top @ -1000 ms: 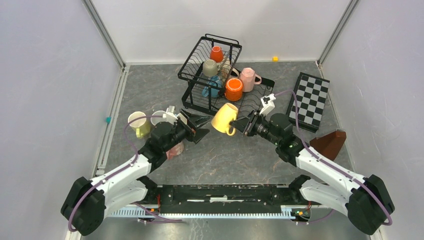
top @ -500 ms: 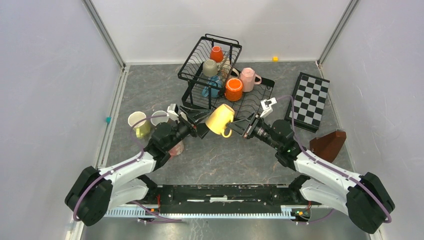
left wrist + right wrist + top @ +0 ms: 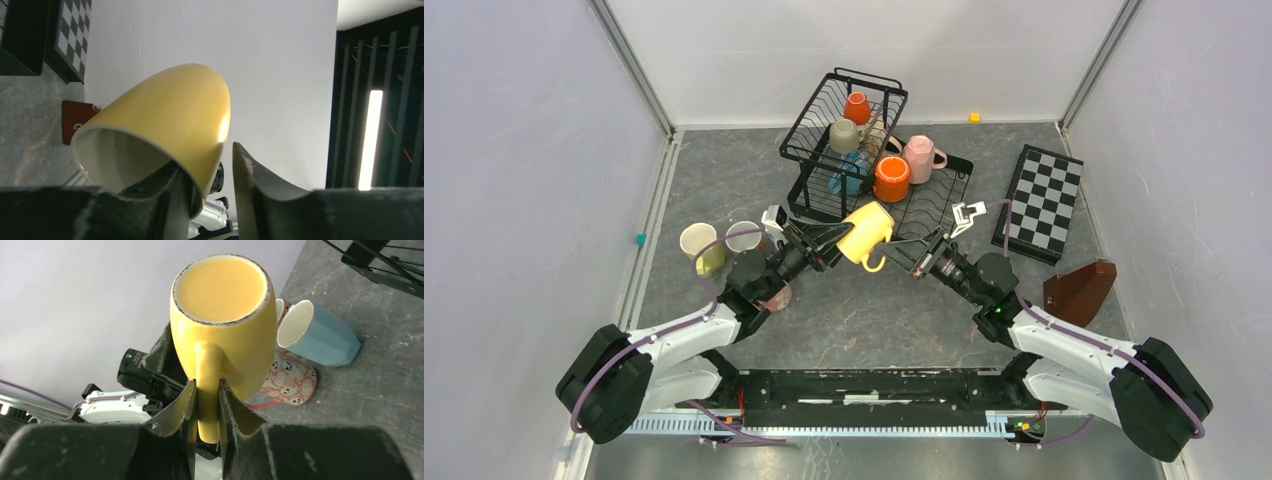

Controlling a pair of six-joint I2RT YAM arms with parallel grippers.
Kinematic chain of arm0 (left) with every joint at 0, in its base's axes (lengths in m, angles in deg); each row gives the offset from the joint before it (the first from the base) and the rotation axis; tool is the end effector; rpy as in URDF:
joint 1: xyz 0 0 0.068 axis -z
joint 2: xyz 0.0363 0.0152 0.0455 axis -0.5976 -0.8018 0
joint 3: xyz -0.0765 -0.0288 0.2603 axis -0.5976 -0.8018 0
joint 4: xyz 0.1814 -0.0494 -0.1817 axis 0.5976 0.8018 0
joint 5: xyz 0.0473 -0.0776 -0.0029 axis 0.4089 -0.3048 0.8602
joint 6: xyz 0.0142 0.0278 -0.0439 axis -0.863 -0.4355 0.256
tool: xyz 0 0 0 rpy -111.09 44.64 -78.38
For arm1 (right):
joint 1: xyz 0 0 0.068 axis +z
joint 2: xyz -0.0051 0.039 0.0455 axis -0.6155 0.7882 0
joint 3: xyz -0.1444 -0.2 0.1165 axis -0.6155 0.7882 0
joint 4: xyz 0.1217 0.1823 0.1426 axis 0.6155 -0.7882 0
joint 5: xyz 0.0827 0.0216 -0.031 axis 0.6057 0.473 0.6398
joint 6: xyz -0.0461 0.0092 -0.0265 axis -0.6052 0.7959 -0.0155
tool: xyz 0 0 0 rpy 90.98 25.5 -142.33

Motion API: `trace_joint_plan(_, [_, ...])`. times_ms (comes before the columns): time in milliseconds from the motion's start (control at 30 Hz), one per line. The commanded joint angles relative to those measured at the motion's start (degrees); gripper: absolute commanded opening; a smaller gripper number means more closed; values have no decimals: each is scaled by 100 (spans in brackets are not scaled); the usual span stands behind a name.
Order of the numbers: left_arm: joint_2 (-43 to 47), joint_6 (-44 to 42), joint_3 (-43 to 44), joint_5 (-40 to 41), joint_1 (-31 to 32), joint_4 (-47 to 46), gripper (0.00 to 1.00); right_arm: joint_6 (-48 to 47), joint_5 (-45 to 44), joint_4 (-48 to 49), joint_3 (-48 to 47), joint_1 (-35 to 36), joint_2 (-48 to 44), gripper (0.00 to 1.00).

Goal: Unload the cups from the dish rack
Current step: Unload the cup from the dish rack.

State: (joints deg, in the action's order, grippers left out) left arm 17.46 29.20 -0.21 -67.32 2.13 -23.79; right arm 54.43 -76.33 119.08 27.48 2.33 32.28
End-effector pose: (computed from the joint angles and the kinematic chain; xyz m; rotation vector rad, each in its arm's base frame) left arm 0.1749 -0.1468 0.2467 -0.7716 1.5831 -2.0103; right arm 0.1608 0.1465 0.2477 0.1984 1.6473 1.6764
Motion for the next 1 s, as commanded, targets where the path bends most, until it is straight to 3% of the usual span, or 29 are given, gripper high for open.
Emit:
trace_joint_plan(0, [16,222,214,231,19,-735,33,83,-70,883,-42,101,-47,0])
trace_joint_plan(133, [-8,184,303,174,28,-767,4,-20,-102,819,-62,179,-49,0])
trace_joint_plan(267, [49,72,378,144,19,-700,2,-267,-135,458,-142,213,-142,3])
trace_joint_plan(333, [133,-53,478,83,19,-502,2,-446,-161,95,-228,211,-247,24])
trace_joint_plan(367, [181,-134,526,60,19,-397,2,-572,-185,-86,-287,213,-298,42])
trace_joint_plan(433, [277,-251,606,54,17,-214,2,-797,-234,-481,-386,210,-429,66])
trace_joint_plan(533, [471,-537,795,-48,20,408,2,-1176,-433,-1308,-540,207,-683,84])
trace_joint_plan(567, [556,-713,904,-106,15,682,2,-1306,-531,-1550,-593,210,-773,96])
trace_joint_plan(800, [1297,-2164,1583,-321,2,3549,2,-2324,-1489,-3793,-1167,204,-1305,98])
trace_joint_plan(967, [1542,-2999,2006,-454,6,4973,2,-2832,-2021,-4705,-1535,201,-1482,98])
